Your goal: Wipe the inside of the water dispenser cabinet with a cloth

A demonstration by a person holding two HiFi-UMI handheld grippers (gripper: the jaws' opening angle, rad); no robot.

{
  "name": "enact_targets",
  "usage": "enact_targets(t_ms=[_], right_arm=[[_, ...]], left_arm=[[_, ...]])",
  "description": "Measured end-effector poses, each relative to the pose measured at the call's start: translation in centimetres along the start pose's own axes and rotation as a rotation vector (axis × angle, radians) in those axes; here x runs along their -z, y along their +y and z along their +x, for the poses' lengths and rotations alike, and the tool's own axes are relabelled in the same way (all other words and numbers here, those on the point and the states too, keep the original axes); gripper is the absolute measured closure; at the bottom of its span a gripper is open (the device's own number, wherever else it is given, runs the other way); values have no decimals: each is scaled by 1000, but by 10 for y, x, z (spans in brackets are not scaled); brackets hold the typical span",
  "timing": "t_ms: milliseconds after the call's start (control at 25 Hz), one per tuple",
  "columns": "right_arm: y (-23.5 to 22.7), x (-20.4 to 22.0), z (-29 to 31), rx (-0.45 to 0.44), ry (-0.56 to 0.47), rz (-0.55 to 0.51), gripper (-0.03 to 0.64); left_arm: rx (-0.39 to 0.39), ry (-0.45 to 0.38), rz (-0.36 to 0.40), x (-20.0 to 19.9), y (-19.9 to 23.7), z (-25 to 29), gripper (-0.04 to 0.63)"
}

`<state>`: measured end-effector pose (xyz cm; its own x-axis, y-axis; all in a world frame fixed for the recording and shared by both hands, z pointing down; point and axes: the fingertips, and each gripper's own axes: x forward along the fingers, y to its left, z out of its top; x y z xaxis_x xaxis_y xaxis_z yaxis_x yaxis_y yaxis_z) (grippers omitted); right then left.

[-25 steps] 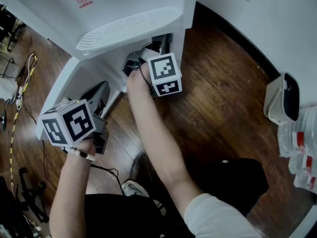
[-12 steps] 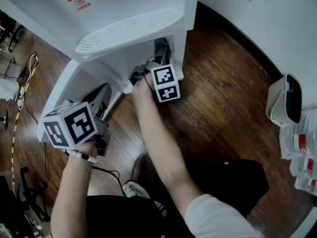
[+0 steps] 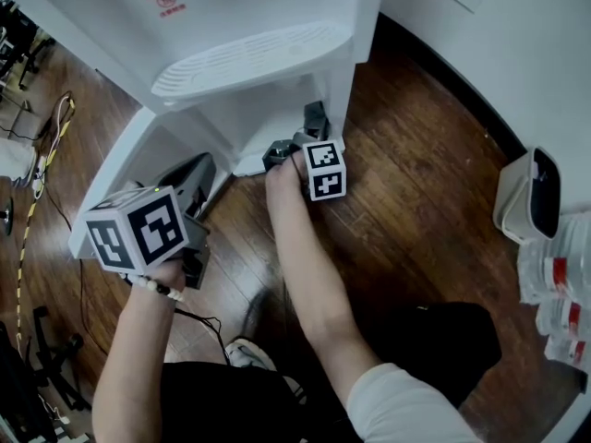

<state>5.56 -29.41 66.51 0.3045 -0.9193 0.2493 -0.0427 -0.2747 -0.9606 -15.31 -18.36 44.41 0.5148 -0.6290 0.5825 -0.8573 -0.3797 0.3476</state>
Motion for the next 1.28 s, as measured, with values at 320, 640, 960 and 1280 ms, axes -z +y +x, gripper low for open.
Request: enact_targets(t_ms=[320, 640, 960, 1280], right_arm=[[-6, -3, -7, -1, 43, 19, 577], [116, -14, -53, -300, 68, -71, 577], [215, -38, -81, -545, 62, -168, 577], [158, 5, -53, -423, 145, -449, 575]], left_arm=[[-13, -24, 8, -6, -3, -9, 606], [-7, -25, 32, -10, -13, -8, 606], [-11, -21, 32, -9, -15, -5, 606], [-19, -7, 16, -5, -10, 6, 606]])
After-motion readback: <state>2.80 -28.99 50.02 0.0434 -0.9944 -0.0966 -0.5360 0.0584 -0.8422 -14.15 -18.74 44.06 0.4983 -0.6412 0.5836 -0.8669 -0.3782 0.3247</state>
